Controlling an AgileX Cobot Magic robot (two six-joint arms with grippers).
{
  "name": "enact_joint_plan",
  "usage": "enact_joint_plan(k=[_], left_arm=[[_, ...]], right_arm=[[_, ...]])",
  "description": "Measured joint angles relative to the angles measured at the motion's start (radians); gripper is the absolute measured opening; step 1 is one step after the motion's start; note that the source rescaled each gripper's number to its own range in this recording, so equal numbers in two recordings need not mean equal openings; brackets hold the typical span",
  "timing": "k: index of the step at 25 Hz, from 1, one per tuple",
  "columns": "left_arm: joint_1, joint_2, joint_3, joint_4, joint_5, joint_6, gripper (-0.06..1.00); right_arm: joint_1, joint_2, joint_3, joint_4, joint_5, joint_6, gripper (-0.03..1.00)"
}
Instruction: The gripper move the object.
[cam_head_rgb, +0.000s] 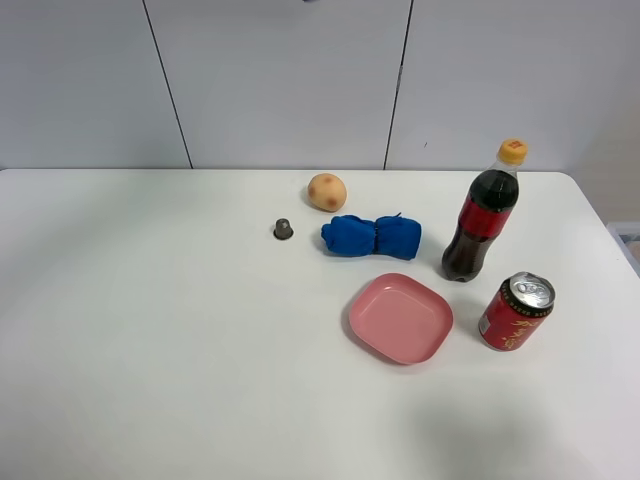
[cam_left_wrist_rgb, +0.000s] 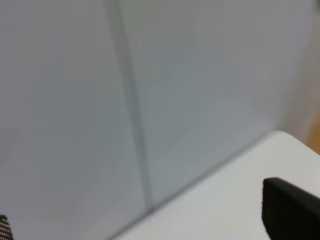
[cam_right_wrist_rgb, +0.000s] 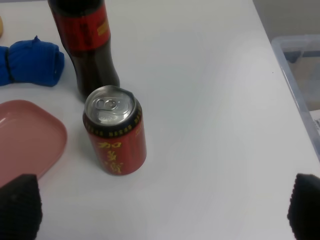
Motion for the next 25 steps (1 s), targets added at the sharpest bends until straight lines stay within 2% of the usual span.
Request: enact_joint_plan(k=[3,8,16,20,25], left_arm=[[0.099,-0.053,0.000,-0.025,0.005,0.008,1.00],[0.276,-0.120,0.000,-0.139,0.047,0.038,1.00],[0.562,-0.206,0.015,-0.156,0.188,0.156,1.00],[0.699,-0.302,0.144,-0.189,0.177,0.200,1.00],[0.846,-0.499,0.442,-0.247,0.036,0.225,1.00]], right_arm=[[0.000,0.000,0.000,0.000,0.000,0.000,1.00],[0.000,0.000,0.000,0.000,0.000,0.000,1.00],[0.000,0.000,0.000,0.000,0.000,0.000,1.00],[0.000,0.000,0.000,0.000,0.000,0.000,1.00],[0.000,0.000,0.000,0.000,0.000,0.000,1.00]])
